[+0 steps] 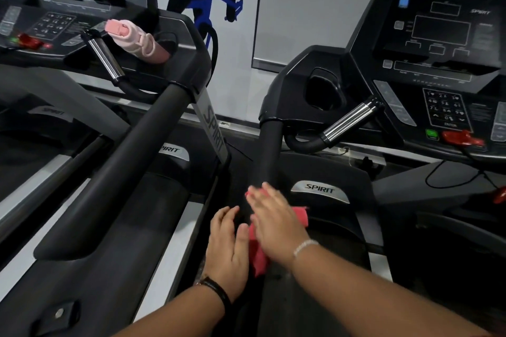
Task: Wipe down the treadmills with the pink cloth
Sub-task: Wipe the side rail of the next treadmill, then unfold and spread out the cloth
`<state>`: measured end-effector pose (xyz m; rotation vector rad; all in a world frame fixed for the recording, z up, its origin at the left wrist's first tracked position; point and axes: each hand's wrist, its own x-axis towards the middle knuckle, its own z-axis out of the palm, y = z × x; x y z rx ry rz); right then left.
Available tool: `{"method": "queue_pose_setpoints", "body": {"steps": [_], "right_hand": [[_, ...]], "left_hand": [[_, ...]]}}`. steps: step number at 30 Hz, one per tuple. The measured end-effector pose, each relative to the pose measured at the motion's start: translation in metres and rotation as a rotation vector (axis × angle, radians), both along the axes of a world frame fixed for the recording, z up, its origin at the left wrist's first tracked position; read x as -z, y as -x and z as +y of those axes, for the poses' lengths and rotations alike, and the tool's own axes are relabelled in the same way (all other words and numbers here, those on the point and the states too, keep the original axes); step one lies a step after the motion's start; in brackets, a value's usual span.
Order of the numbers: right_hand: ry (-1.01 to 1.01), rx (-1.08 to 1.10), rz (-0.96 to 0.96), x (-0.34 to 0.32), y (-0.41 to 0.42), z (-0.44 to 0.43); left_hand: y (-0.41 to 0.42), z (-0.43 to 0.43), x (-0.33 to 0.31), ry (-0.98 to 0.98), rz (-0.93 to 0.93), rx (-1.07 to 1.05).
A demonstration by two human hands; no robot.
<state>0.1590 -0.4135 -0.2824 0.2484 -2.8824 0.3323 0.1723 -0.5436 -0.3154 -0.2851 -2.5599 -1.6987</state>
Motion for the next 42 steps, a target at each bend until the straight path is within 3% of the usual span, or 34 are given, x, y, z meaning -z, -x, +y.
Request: {"method": "queue_pose_setpoints", "body": {"steps": [4, 8, 12, 15, 20, 23, 27, 30, 33, 39, 42], "right_hand": [[0.112, -0.138, 0.107, 0.026, -0.058, -0.012], [0.136, -0.195, 0.215, 0.036, -0.081, -0.022], [0.214, -0.276, 0.255, 0.031, -0.084, -0.024], [0.279, -0.262, 0.144, 0.016, -0.070, -0.022], [0.513, -0.041, 0.005, -0.022, -0.035, -0.003], [0.669, 0.100, 0.038, -0.048, -0.014, 0.016], [0.780, 0.124, 0.085, -0.074, 0.008, 0.049], [0.912, 0.142, 0.112, -0.090, 0.017, 0.081], [1.044, 0.144, 0.170, -0.104, 0.023, 0.120], [0.997, 0.108, 0.237, -0.126, 0.026, 0.199], [0.955, 0.085, 0.232, -0.145, 0.031, 0.242]], "left_hand": [[-0.001, 0.000, 0.000, -0.263, 0.038, -0.109], [-0.002, -0.001, -0.003, -0.338, 0.045, -0.091], [-0.003, 0.000, -0.004, -0.335, 0.073, -0.056], [-0.002, -0.001, -0.008, -0.343, 0.043, -0.022], [0.018, 0.011, -0.034, -0.263, 0.003, 0.123], [0.033, 0.025, -0.053, -0.234, -0.055, 0.201], [0.053, 0.047, -0.075, -0.274, -0.168, 0.319], [0.066, 0.071, -0.091, -0.150, -0.254, 0.440], [0.075, 0.105, -0.102, -0.094, -0.288, 0.408], [0.078, 0.192, -0.144, -0.466, -0.422, 0.412], [0.085, 0.240, -0.170, -0.530, -0.394, 0.399]]}}
